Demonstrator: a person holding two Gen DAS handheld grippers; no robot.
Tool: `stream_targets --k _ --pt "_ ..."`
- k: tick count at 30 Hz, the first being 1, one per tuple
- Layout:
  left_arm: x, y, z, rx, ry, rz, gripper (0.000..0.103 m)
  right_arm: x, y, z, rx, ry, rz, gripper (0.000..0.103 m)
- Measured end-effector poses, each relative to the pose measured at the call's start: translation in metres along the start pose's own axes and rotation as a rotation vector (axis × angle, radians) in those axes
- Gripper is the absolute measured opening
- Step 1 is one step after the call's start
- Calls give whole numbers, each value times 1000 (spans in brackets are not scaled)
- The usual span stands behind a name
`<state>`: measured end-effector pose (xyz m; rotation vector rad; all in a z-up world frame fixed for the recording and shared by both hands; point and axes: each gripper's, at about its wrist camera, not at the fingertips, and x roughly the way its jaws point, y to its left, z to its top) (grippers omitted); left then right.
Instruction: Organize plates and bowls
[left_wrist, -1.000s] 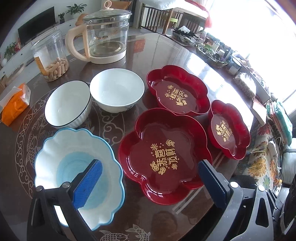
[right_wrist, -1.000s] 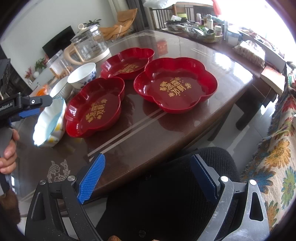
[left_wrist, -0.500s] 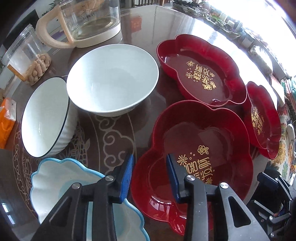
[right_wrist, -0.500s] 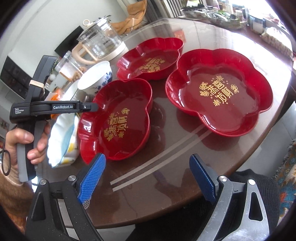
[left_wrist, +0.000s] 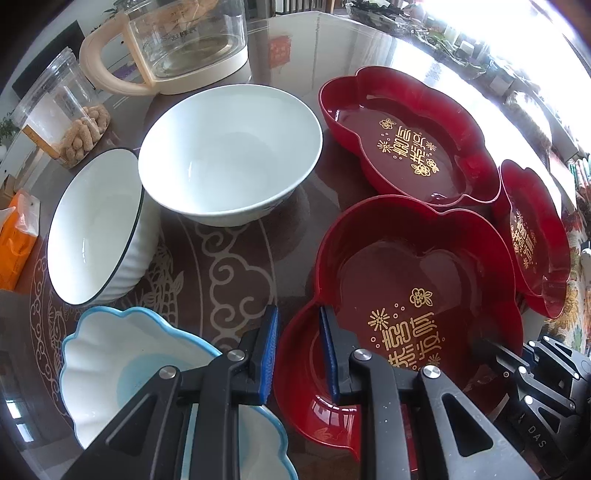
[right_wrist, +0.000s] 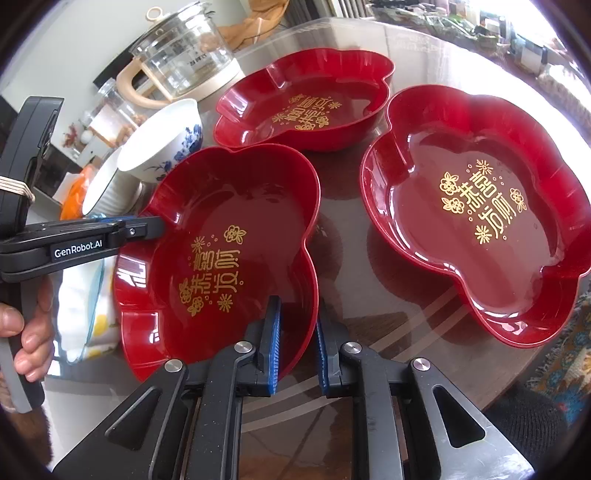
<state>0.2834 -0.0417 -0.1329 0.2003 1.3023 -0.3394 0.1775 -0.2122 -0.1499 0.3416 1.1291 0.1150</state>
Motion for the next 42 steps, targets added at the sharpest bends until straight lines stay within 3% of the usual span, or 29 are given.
stream_targets --k 8,11,18,25,31,36,42 --pt "-67 -17 -49 -59 -113 -94 22 -67 -4 -1 -43 -97 46 16" --pt "-94 -30 -75 -70 -154 -97 22 -99 -2 -9 -94 -128 55 16" --pt "-136 -54 -140 -129 -232 -128 22 -148 4 -42 -191 -128 57 16" --pt "-110 -60 -169 -209 -228 -118 22 -128 -13 -62 -189 -39 65 16" --pt "-67 -56 -165 -273 -220 -90 22 -73 -20 -46 -198 21 25 16" --pt "-43 -54 -153 -287 -230 -52 22 -35 -24 -24 -211 20 -28 15" --pt "-33 -46 -142 -325 -276 -29 26 -24 -16 -3 -222 -57 -43 17"
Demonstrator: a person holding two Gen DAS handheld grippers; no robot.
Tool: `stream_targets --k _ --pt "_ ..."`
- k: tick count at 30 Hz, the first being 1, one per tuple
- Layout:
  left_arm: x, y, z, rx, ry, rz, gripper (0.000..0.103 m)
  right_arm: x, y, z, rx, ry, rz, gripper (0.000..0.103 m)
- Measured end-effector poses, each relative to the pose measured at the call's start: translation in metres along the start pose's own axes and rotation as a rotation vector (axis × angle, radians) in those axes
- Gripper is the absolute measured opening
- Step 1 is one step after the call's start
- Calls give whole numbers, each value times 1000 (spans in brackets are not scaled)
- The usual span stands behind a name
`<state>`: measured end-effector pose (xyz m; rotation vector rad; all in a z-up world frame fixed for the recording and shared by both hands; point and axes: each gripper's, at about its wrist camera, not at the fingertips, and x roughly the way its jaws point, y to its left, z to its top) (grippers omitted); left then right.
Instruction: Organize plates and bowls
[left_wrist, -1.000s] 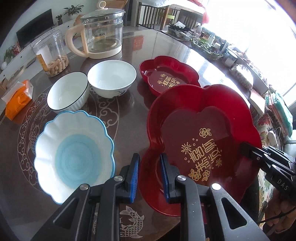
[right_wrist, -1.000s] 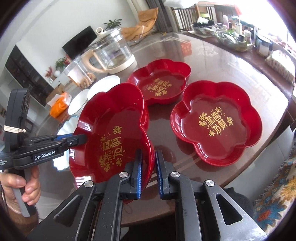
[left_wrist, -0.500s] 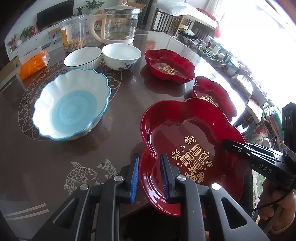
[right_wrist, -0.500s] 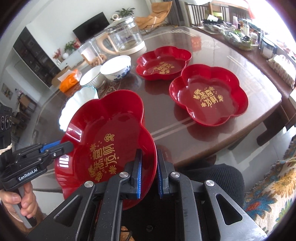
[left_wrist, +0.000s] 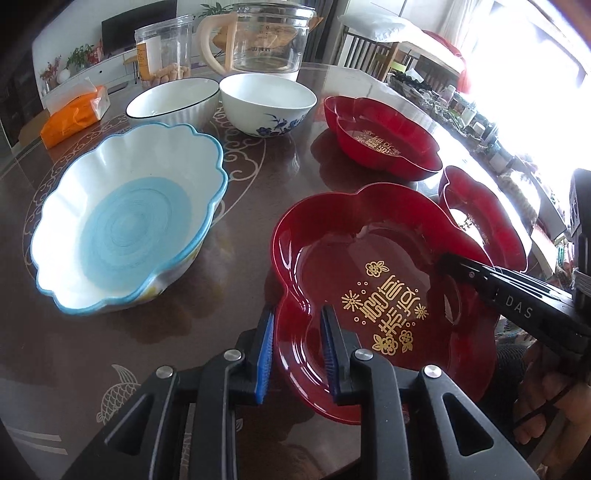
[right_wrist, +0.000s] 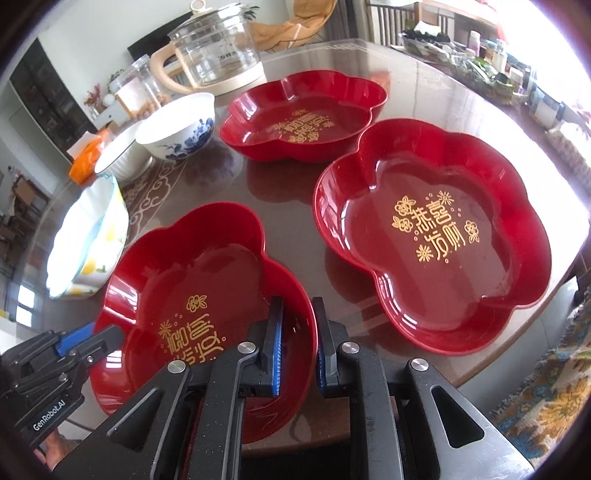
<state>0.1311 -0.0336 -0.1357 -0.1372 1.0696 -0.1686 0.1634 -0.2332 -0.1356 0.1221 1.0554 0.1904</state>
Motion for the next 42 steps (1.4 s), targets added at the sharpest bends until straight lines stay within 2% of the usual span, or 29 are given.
stream_targets --k 2,3,4,5,6,10,12,13,15,17,20,22,24,28,31,35,42 --pt "-4 2 1 -19 -15 -17 38 0 3 3 2 -14 16 28" --pt "-8 3 1 -27 -27 -15 54 -1 5 2 7 -28 28 34" --pt "-14 5 1 -36 -51 -9 68 -4 6 1 10 -39 36 51" --pt "-21 6 1 -43 -82 0 73 -7 8 0 11 -53 38 59" --pt "-29 7 1 -48 -115 9 79 -10 10 -1 10 -68 40 60" --pt "-65 4 0 -28 -205 17 80 -38 18 -6 7 -149 27 60" --pt "-87 -3 -3 12 -273 46 82 -69 28 -12 -15 -253 4 62" --pt "-97 -7 -7 31 -305 58 84 -86 33 -17 -32 -313 -19 66" --pt "-116 -15 -14 62 -360 66 89 -121 44 -31 -54 -446 -92 69" --pt "-131 -24 -22 84 -402 63 89 -153 53 -52 -56 -583 -159 77" --pt "-147 -35 -34 102 -439 49 95 -187 61 -90 -44 -754 -237 83" --pt "-150 -41 -39 110 -437 46 103 -197 63 -108 -41 -807 -283 83" --pt "-146 -48 -44 123 -420 47 103 -199 59 -119 -29 -831 -304 83" --pt "-132 -56 -47 160 -362 48 103 -189 48 -124 -1 -799 -342 83" --pt "-136 -54 -50 153 -382 63 103 -179 39 -125 21 -765 -384 83" --pt "-138 -47 -49 141 -402 93 103 -173 27 -132 70 -743 -390 83" --pt "-126 -41 -46 85 -352 54 103 -164 26 -135 45 -725 -445 83"
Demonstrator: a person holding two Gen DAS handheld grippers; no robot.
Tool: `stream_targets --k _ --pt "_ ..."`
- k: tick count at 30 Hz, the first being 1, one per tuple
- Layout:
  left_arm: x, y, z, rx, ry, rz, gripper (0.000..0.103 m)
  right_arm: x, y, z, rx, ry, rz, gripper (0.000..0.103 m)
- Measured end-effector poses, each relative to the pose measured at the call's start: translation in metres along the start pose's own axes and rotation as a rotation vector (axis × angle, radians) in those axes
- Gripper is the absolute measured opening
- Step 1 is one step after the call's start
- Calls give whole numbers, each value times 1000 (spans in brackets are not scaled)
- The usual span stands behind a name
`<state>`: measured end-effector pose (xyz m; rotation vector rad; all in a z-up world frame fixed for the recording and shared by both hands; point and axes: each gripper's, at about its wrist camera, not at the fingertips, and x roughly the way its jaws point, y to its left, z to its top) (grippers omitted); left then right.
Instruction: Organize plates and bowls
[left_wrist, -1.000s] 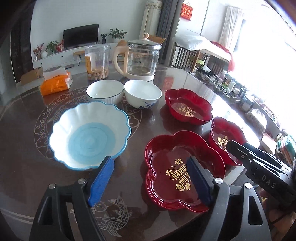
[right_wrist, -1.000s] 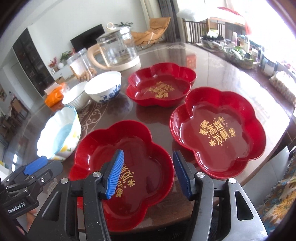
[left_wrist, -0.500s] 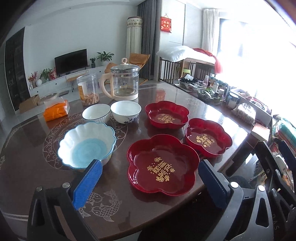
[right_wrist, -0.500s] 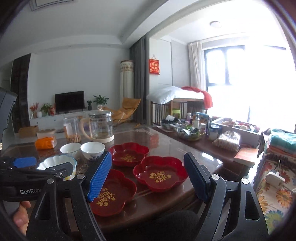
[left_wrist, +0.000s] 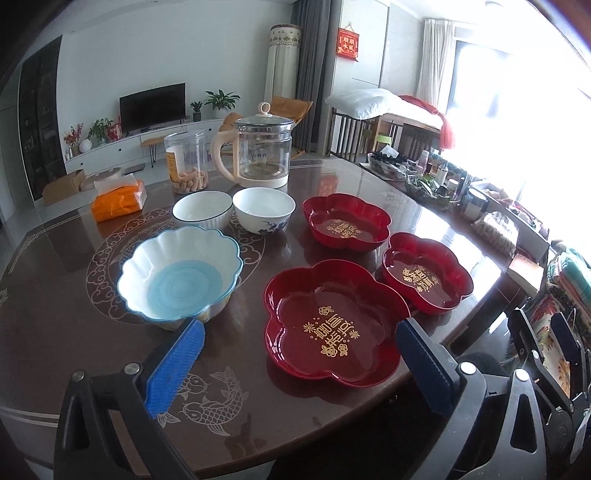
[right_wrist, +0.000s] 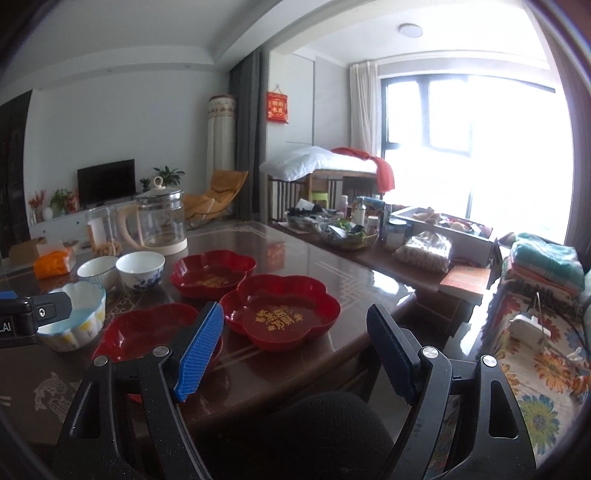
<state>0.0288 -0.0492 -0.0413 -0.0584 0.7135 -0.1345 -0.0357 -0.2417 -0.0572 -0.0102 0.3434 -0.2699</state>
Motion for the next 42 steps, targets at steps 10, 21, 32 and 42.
stream_targets --k 10,21,32,42 --pt "3 -7 -3 -4 22 -52 103 2 -3 -2 6 13 3 83" --pt "32 -6 9 2 180 -157 103 21 -42 6 182 133 86 83" --pt "145 -91 89 229 410 -292 102 134 -125 15 327 601 270 83" --pt "245 -120 97 125 612 -253 76 216 -133 24 367 778 332 83"
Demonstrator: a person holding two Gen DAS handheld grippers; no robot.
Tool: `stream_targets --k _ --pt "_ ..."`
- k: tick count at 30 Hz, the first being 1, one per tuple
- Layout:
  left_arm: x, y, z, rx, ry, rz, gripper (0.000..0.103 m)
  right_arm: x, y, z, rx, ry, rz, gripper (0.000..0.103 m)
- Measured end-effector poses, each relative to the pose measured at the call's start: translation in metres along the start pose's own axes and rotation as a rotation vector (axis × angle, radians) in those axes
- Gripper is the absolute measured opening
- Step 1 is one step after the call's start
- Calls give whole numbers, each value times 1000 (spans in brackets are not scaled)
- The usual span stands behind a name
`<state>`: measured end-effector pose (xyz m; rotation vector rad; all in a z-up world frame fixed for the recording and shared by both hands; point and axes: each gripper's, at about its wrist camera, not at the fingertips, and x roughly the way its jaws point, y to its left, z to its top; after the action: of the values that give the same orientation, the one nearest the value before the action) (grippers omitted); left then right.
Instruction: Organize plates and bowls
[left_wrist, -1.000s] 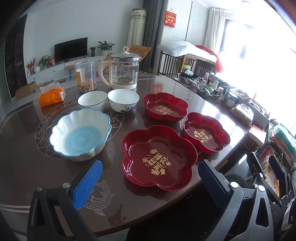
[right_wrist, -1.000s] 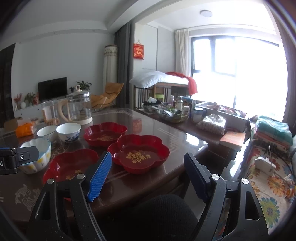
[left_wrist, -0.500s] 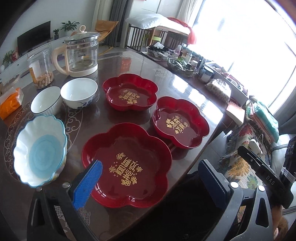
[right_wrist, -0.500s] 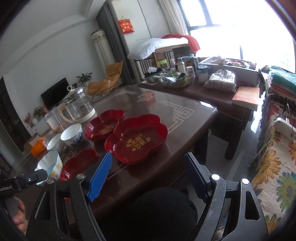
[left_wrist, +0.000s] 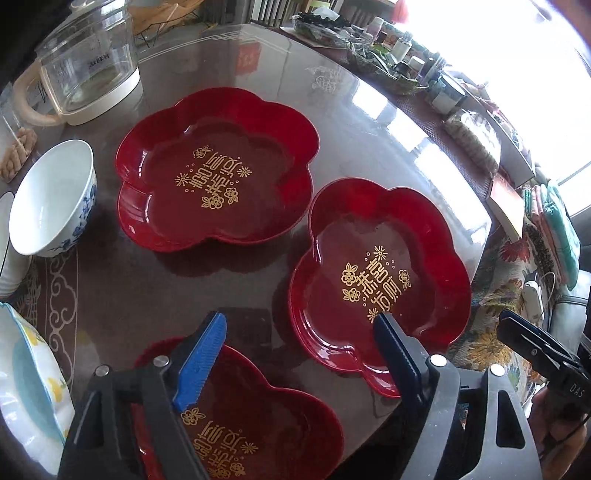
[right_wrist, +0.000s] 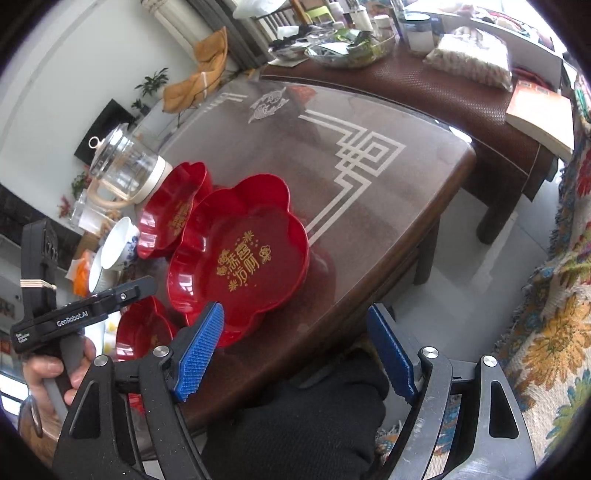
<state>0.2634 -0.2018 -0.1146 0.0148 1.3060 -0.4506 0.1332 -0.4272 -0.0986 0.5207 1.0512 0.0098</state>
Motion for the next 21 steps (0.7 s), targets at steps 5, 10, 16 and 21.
stream_targets --k 5,10,16,21 --pt "22 -5 4 -34 39 -11 52 38 -6 26 8 72 -40 80" --pt "36 -6 8 -62 49 -2 11 64 -3 39 -53 88 -121 55" --pt "31 -7 4 -45 35 -10 4 76 -1 46 -119 96 -143 16" --pt "-19 -13 -10 0 -85 -20 4 41 9 38 -132 33 -125 14"
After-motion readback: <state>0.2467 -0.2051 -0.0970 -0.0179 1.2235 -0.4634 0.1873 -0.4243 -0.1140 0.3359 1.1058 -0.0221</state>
